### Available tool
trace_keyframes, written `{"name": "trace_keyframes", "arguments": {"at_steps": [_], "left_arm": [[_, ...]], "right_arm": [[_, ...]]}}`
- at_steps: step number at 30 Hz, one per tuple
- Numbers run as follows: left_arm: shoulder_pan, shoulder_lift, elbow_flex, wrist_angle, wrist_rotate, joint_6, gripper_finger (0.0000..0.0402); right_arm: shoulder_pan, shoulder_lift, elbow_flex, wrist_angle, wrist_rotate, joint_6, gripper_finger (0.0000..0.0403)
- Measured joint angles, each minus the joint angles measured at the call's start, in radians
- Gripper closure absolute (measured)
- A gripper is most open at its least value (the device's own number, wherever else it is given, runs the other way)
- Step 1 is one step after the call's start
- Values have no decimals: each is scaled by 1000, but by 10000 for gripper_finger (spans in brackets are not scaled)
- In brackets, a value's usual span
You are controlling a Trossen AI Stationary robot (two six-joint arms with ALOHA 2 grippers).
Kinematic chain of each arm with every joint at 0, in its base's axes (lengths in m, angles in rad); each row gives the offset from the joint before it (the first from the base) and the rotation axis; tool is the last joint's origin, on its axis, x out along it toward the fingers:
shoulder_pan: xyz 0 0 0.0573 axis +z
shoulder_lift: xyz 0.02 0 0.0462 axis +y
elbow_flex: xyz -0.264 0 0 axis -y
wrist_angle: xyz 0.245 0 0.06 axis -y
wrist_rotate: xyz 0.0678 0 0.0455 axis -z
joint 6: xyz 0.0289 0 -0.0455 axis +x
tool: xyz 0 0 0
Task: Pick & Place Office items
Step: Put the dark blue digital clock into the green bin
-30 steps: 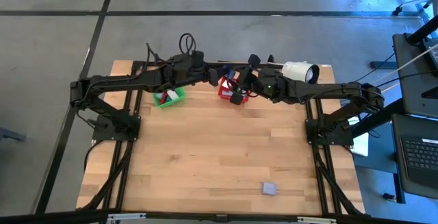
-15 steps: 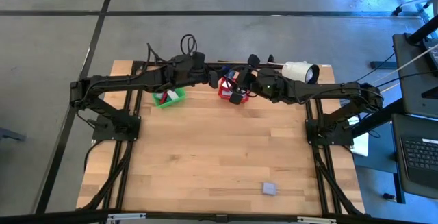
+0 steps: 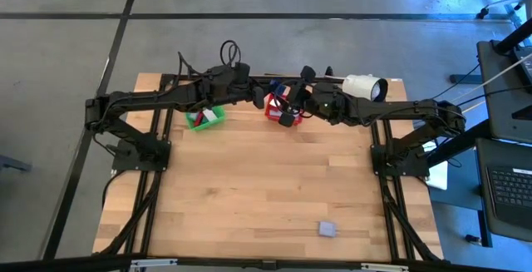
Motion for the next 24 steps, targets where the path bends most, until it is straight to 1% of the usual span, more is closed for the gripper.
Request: {"name": "trace_keyframes", "arguments": {"at_steps": [5, 9, 12, 15, 17, 19, 24], "left_arm": [[1, 0, 0, 1, 14, 1, 342], [1, 0, 0, 0, 16, 1, 342], [8, -1, 0, -16, 20, 27, 341], [31, -3, 0, -66, 14, 52, 341], [57, -4, 0, -126, 5, 64, 340], [82, -4, 0, -219, 3, 64, 340], [120, -6, 0, -529, 5, 91, 340]], "right_arm": [[0, 0, 0, -9, -1, 6, 182], [-4, -1, 0, -33, -8, 95, 152], [-17, -5, 0, -123, -35, 176, 130], [-31, -19, 0, -236, -85, 271, 113], [-34, -27, 0, -310, -115, 321, 107], [-35, -34, 0, -393, -117, 359, 104], [-36, -35, 0, -606, -115, 483, 103]]}}
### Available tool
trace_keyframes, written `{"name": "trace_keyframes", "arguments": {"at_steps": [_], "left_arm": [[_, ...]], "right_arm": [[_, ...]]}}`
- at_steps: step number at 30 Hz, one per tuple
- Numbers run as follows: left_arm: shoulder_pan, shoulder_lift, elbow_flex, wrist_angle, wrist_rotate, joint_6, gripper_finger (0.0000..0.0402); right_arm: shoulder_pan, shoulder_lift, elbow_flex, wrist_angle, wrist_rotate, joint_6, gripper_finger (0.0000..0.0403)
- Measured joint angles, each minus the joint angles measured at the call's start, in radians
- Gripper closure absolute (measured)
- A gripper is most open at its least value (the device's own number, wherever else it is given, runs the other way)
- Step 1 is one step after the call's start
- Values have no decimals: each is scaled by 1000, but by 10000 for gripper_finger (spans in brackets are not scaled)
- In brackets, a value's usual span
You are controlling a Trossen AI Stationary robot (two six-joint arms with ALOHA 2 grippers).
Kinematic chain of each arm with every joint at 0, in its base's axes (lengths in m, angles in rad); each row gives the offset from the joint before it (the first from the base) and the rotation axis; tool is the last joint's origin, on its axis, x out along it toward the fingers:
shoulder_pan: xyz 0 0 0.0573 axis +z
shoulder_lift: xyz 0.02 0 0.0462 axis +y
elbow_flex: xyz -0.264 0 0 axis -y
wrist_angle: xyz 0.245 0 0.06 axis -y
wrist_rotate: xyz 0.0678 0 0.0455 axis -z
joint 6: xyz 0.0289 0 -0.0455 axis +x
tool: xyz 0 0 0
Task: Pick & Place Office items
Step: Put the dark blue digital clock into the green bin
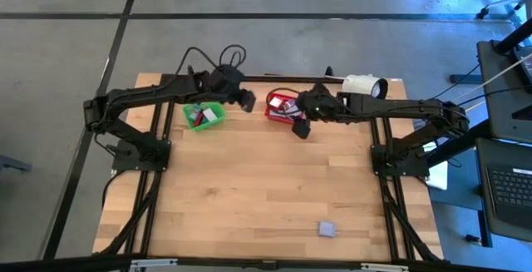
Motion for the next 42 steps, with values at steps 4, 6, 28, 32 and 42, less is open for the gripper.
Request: {"name": "trace_keyframes", "arguments": {"at_steps": [4, 6, 28, 32, 42], "left_arm": [[22, -1, 0, -228, -11, 18, 339], [27, -1, 0, -337, -66, 41, 339], [74, 1, -281, -309, -444, 30, 336], [74, 1, -282, -306, -444, 39, 331], [73, 1, -282, -306, -443, 92, 330]], "right_arm": [[0, 0, 0, -150, -47, 119, 103], [0, 0, 0, -207, -56, 163, 103], [54, 0, 0, -366, -98, 254, 103], [54, 0, 0, -366, -98, 282, 103], [89, 0, 0, -376, -173, 328, 103]]}}
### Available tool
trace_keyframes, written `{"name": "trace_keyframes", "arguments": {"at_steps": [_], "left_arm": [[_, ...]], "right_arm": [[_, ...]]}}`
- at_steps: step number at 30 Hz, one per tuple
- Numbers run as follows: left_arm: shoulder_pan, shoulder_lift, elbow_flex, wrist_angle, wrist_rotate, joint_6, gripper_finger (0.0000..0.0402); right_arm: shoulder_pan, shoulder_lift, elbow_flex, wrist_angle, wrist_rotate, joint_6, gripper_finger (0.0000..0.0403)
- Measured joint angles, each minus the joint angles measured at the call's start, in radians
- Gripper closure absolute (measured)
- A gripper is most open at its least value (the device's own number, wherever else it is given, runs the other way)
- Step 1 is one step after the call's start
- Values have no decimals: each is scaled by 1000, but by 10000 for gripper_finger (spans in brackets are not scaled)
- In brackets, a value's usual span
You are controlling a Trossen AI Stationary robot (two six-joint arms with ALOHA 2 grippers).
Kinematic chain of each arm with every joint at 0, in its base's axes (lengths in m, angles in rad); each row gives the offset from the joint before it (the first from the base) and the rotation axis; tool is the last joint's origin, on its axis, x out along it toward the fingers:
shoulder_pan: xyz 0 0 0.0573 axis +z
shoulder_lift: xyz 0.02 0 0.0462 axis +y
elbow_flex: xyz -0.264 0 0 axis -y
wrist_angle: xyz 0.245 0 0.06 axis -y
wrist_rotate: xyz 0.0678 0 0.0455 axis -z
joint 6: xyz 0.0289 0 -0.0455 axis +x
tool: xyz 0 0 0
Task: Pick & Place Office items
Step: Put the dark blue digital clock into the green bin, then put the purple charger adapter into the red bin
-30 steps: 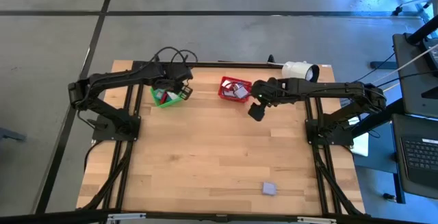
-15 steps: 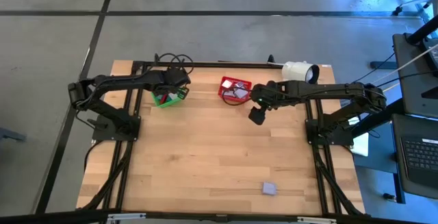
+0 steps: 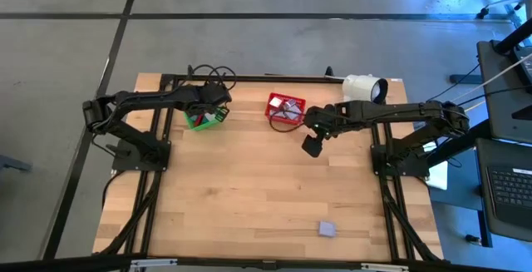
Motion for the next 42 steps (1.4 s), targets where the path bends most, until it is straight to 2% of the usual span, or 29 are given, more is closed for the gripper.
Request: {"name": "trace_keyframes", "arguments": {"at_steps": [13, 18, 24, 27, 34, 42], "left_arm": [[0, 21, 0, 31, -10, 45, 330], [-3, 57, 0, 29, 78, 100, 329], [-6, 95, -1, 29, 12, 121, 329], [-6, 96, 0, 28, 12, 122, 325], [-6, 96, 65, -31, 90, 141, 274], [-6, 96, 221, -231, 90, 141, 206]], "right_arm": [[117, 0, 0, -35, -3, 121, 103], [148, 0, 0, -41, 0, 176, 103], [182, 0, 0, -60, -1, 225, 103], [196, 0, 0, -78, -10, 251, 103], [215, 0, 0, -115, -169, 301, 103], [295, 0, 0, -126, -321, 388, 103]]}}
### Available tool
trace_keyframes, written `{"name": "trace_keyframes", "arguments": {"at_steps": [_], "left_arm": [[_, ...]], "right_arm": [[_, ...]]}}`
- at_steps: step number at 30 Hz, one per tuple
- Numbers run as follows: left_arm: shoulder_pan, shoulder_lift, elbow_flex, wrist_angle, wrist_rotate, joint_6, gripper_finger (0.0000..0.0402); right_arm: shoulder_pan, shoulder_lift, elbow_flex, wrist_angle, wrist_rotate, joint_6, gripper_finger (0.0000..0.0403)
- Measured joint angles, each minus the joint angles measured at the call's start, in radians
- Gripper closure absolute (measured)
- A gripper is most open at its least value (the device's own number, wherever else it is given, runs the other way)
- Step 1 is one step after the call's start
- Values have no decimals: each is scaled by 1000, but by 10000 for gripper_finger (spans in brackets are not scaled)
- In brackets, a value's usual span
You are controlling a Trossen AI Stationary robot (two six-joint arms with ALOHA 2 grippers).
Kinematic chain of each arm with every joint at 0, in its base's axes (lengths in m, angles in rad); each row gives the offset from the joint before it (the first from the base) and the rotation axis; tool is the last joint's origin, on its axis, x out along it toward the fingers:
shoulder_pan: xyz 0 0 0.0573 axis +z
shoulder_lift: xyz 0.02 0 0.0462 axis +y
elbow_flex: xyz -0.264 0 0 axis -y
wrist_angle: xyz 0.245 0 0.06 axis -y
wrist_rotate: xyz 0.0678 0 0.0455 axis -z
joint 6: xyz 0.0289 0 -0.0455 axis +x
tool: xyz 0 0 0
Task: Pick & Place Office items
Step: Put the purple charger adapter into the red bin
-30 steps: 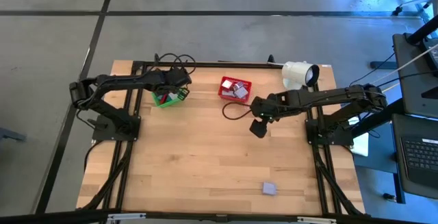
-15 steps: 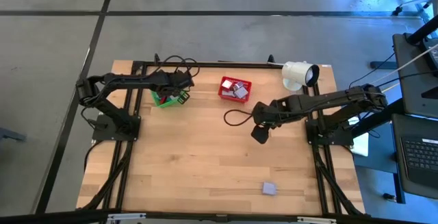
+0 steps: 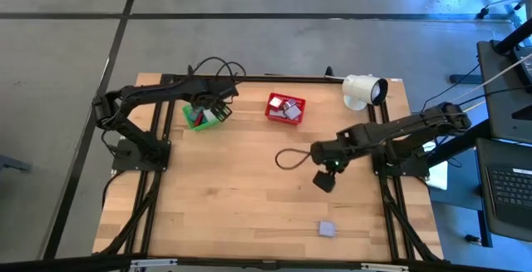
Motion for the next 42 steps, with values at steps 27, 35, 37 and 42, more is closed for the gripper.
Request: {"name": "trace_keyframes", "arguments": {"at_steps": [27, 35, 37, 42], "left_arm": [[-19, 0, 115, -70, 68, 55, 205], [-80, 0, 115, -70, 204, -185, 205], [-103, 0, 115, -69, 218, -236, 205], [-171, 0, 115, -69, 219, -347, 205]], "right_arm": [[471, 150, 0, 164, 194, 227, 103], [591, 269, 0, 236, 191, 83, 103], [611, 299, 0, 263, 209, 38, 103], [636, 375, 0, 306, 249, 18, 103]]}}
